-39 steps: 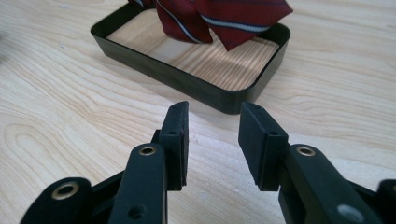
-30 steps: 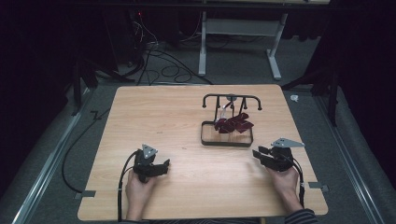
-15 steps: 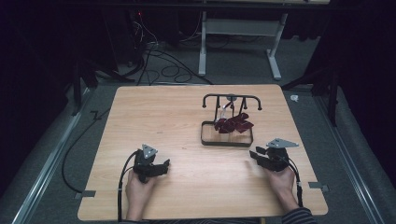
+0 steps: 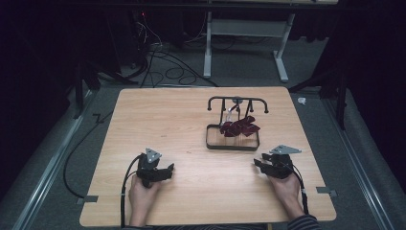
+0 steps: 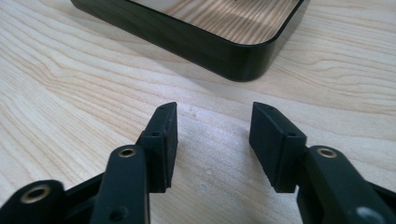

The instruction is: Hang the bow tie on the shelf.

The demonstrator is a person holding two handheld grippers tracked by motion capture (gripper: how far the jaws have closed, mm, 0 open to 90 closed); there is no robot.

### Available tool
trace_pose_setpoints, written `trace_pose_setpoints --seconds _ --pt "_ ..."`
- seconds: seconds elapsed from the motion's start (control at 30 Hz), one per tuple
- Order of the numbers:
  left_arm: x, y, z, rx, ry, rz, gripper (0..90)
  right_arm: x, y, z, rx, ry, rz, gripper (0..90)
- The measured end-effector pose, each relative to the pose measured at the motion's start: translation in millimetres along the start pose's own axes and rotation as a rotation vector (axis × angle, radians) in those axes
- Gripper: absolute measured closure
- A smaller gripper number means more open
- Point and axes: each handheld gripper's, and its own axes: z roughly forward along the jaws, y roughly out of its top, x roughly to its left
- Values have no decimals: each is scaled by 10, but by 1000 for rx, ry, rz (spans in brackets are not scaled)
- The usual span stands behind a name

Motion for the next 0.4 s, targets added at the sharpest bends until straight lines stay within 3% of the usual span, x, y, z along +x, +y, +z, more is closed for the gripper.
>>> trace_pose_setpoints --seconds 0.2,0.4 --pt "0 0 -3 3 -2 2 207 77 3 18 18 -35 -64 435" --pt "0 -1 -3 3 -2 2 207 83 3 18 22 -24 -67 410"
